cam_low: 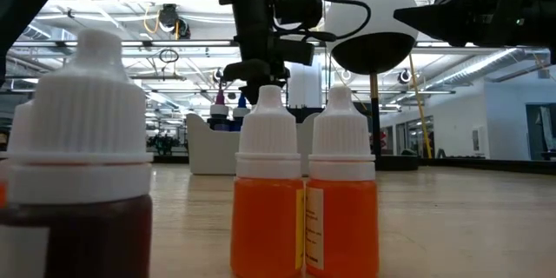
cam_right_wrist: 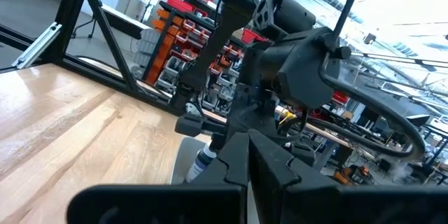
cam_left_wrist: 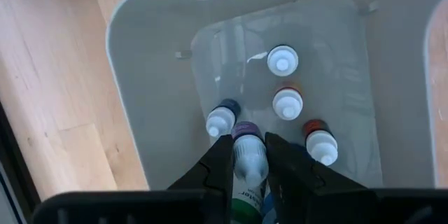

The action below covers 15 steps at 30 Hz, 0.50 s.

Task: Pick & Place food coloring
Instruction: Put the small purple food coloring bottle into the gray bin

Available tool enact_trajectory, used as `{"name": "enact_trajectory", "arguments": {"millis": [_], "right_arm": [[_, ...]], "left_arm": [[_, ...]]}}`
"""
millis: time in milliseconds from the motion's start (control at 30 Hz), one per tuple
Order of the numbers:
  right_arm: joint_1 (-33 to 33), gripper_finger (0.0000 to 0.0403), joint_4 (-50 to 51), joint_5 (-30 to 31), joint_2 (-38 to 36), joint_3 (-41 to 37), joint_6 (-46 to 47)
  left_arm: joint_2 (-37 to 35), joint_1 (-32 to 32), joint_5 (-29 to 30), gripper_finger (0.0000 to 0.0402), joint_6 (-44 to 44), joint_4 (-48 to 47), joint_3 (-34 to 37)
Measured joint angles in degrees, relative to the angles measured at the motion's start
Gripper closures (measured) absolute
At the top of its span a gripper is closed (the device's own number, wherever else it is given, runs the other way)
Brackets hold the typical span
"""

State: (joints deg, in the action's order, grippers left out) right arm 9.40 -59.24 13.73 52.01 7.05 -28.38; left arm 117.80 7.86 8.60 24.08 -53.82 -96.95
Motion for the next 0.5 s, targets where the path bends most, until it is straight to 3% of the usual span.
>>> {"name": "enact_trajectory", "arguments": {"millis": [500], "right_arm": [[0.0,0.0403,1.2,0.0,0.0,0.0,0.1]], "left_arm": [[0.0,-0.1,-0.2,0.0327,-2.3,-0.4,0.0]]}}
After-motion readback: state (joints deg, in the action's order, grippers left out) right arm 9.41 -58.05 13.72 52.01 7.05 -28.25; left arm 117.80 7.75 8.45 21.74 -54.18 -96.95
